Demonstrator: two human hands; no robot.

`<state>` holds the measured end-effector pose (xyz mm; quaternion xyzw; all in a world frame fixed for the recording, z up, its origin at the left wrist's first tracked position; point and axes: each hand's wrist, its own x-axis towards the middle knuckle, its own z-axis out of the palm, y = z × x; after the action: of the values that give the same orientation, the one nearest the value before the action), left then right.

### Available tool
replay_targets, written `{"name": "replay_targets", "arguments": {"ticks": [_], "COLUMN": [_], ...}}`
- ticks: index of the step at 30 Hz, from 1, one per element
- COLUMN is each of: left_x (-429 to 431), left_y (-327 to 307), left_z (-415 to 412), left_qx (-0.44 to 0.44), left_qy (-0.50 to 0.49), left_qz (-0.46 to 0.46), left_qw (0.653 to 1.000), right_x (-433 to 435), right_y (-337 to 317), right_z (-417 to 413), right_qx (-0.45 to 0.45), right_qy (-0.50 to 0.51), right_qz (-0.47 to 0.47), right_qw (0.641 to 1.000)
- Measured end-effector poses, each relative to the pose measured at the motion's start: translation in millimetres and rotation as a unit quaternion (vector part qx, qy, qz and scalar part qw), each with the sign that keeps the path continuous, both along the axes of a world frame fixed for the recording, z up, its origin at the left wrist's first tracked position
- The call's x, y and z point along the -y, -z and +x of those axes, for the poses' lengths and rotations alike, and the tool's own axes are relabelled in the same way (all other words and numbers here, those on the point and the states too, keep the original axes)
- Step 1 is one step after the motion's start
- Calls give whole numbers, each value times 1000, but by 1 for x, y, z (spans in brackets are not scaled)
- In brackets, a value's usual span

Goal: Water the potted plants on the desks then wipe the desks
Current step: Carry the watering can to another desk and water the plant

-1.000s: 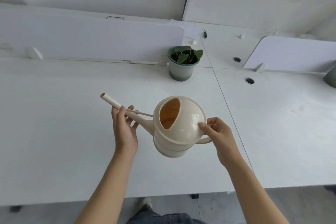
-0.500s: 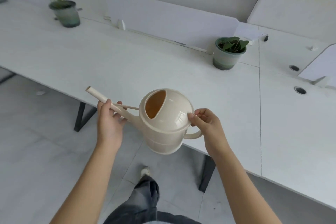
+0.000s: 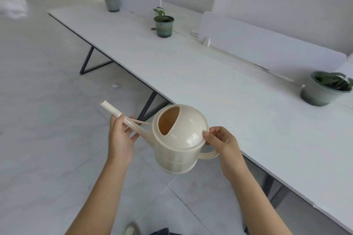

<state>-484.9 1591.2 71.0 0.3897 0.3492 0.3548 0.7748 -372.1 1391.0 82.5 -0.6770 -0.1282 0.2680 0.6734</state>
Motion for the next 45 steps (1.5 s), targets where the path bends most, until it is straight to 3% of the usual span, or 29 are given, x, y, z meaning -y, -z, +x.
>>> {"name": "replay_targets", "arguments": {"ticks": [7, 18, 36, 45], "left_x": [-92, -171, -372, -471], "left_y": [-10, -9, -19, -8], "left_z": [-76, -129, -33, 9], "left_qx": [6, 15, 0, 2], "left_qy": [-10, -74, -113, -127], "left_qz": [44, 1, 20, 1], "left_qw": [999, 997, 993, 992], "right_x": [-103, -204, -417, -518], "right_y": [1, -3, -3, 0], "right_z": [-53, -83, 24, 62], "right_qx": [6, 16, 5, -10], "right_qy": [-18, -91, -119, -126], "right_qz": [4, -16, 26, 0], "right_qw": [1000, 996, 993, 992]}}
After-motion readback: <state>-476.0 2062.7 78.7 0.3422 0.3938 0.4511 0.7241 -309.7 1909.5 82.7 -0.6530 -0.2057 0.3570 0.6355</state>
